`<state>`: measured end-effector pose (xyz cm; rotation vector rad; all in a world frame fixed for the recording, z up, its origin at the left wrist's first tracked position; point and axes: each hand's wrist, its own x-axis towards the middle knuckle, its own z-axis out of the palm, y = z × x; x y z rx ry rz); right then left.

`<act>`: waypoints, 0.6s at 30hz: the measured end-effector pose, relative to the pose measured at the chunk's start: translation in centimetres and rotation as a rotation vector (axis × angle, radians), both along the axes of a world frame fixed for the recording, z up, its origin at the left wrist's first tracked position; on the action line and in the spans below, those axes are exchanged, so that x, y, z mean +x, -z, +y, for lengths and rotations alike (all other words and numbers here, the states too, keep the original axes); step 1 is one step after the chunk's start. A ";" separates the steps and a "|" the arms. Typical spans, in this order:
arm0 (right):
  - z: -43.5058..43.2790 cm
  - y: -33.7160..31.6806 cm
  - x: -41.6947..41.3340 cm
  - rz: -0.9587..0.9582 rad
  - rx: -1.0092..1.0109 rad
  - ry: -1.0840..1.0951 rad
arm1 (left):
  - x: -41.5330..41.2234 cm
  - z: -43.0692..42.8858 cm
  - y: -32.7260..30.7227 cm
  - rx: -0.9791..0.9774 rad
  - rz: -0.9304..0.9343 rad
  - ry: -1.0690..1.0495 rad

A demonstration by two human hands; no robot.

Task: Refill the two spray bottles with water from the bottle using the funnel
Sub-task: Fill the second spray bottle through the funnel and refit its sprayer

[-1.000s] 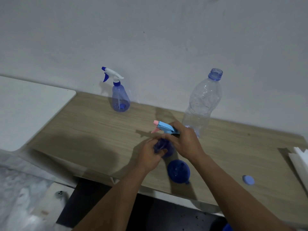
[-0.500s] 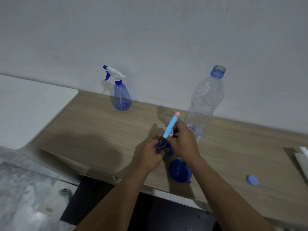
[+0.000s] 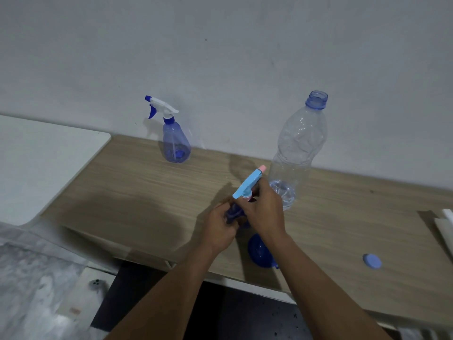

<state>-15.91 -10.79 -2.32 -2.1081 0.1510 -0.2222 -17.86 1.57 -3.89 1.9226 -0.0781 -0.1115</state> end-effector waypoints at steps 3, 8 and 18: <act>0.2 0.2 -0.3 0.000 -0.011 0.015 | 0.0 0.0 0.1 -0.025 -0.007 0.022; 0.0 1.2 -0.8 -0.153 -0.056 -0.073 | 0.2 0.2 0.1 0.009 -0.058 -0.024; -0.2 1.5 -0.7 -0.124 0.004 -0.080 | 0.4 0.3 0.8 -0.010 -0.069 -0.049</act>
